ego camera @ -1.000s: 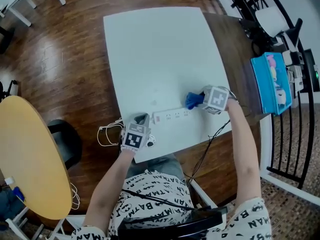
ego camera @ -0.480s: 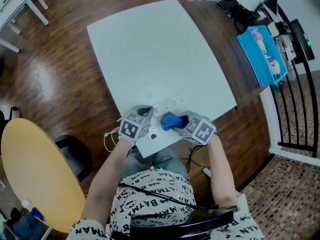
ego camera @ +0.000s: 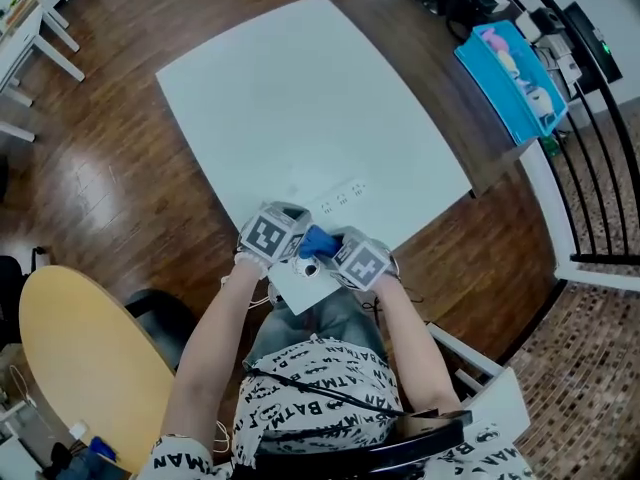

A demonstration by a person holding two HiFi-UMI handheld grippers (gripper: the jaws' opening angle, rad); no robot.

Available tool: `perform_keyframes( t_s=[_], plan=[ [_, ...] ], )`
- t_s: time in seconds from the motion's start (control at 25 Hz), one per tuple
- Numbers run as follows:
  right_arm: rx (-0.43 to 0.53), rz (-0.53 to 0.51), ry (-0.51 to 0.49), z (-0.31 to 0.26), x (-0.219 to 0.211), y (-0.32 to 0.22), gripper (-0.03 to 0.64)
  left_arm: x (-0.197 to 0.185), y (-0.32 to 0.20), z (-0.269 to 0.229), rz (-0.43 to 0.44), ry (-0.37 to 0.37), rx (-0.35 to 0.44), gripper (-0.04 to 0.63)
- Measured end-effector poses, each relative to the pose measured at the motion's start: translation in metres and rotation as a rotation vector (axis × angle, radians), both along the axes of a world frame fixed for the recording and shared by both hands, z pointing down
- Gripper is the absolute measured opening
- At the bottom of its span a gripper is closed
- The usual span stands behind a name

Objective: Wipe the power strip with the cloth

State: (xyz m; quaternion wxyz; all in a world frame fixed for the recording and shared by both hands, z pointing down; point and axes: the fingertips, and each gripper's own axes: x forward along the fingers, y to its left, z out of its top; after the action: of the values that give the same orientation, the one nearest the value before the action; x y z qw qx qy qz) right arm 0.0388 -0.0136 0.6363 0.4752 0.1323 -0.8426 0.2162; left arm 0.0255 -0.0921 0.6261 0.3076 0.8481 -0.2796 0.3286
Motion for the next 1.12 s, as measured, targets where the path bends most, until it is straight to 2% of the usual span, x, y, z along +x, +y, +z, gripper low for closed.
perform_keyframes(
  t_s=[0.12, 0.36, 0.8, 1.12],
  plan=[
    [-0.02, 0.026, -0.014, 0.001, 0.01, -0.01, 0.153, 0.001, 0.001, 0.0, 0.012, -0.029, 0.017, 0.001],
    [-0.03, 0.095, -0.003, 0.003, 0.056, -0.041, 0.153, -0.004, 0.003, 0.005, 0.016, -0.091, 0.029, 0.001],
    [0.0, 0.152, 0.087, 0.0, 0.13, -0.102, 0.153, 0.003, 0.004, 0.002, 0.042, -0.112, 0.023, 0.0],
    [0.087, 0.207, 0.181, -0.013, 0.172, -0.146, 0.153, -0.001, 0.002, 0.004, -0.006, -0.118, 0.033, 0.0]
  ],
)
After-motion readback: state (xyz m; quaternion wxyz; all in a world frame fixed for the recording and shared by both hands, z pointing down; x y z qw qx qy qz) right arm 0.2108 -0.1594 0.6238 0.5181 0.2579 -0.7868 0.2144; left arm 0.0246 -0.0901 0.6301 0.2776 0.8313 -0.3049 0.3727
